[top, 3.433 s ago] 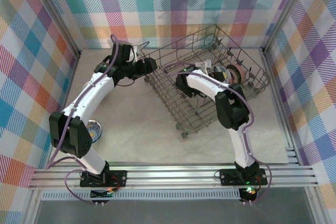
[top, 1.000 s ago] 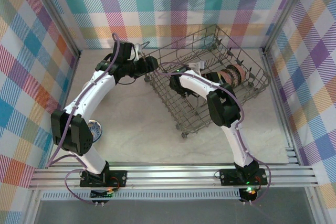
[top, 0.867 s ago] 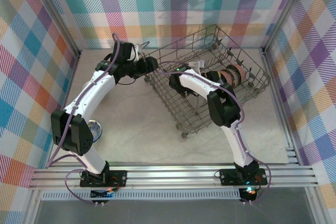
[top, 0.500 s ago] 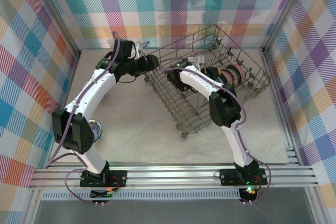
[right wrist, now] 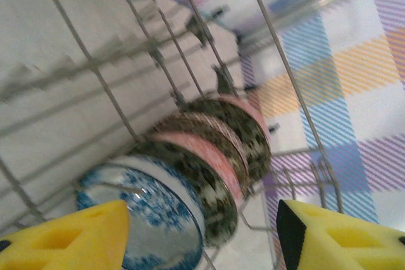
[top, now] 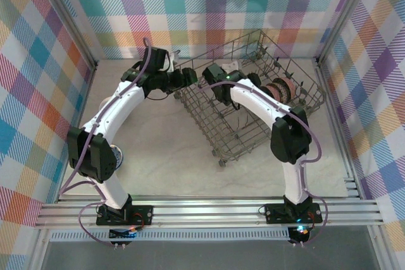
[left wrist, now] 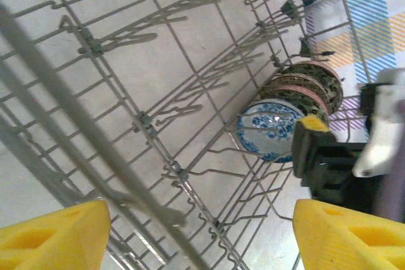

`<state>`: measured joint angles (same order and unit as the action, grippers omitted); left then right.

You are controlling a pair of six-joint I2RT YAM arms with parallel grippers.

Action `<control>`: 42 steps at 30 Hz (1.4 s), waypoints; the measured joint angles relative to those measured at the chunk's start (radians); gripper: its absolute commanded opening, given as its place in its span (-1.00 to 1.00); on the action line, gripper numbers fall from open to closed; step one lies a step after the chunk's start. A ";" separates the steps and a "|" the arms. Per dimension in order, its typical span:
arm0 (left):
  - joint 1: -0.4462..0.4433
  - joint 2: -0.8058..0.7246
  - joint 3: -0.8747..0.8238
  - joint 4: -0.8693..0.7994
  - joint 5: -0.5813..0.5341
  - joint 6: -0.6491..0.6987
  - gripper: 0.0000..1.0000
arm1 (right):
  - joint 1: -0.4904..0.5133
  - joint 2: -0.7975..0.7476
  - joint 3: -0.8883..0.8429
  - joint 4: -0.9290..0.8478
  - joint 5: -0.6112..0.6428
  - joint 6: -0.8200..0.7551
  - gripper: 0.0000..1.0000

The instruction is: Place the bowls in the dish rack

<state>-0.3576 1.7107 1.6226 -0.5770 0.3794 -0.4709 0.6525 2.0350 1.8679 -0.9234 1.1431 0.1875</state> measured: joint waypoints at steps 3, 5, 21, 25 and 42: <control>-0.001 0.000 0.000 -0.021 -0.040 0.000 0.52 | -0.007 -0.011 0.013 0.103 -0.085 -0.091 0.31; -0.002 0.000 0.000 -0.039 -0.079 -0.007 0.53 | -0.012 -0.021 0.013 0.148 -0.151 -0.137 0.32; 0.004 -0.301 0.005 -0.456 -0.554 -0.130 0.60 | -0.128 -0.388 -0.304 0.303 -0.737 -0.208 0.46; 0.066 -0.400 -0.087 -0.569 -0.605 -0.171 0.60 | -0.131 -0.436 -0.361 0.335 -0.846 -0.204 0.48; 0.547 -0.446 -0.553 -0.584 -0.418 -0.151 0.34 | -0.129 -0.473 -0.440 0.408 -1.003 -0.212 0.51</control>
<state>0.1890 1.2652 1.0695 -1.1610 -0.0387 -0.6220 0.5240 1.5623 1.4281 -0.5156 0.1402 -0.0246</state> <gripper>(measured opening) 0.675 0.754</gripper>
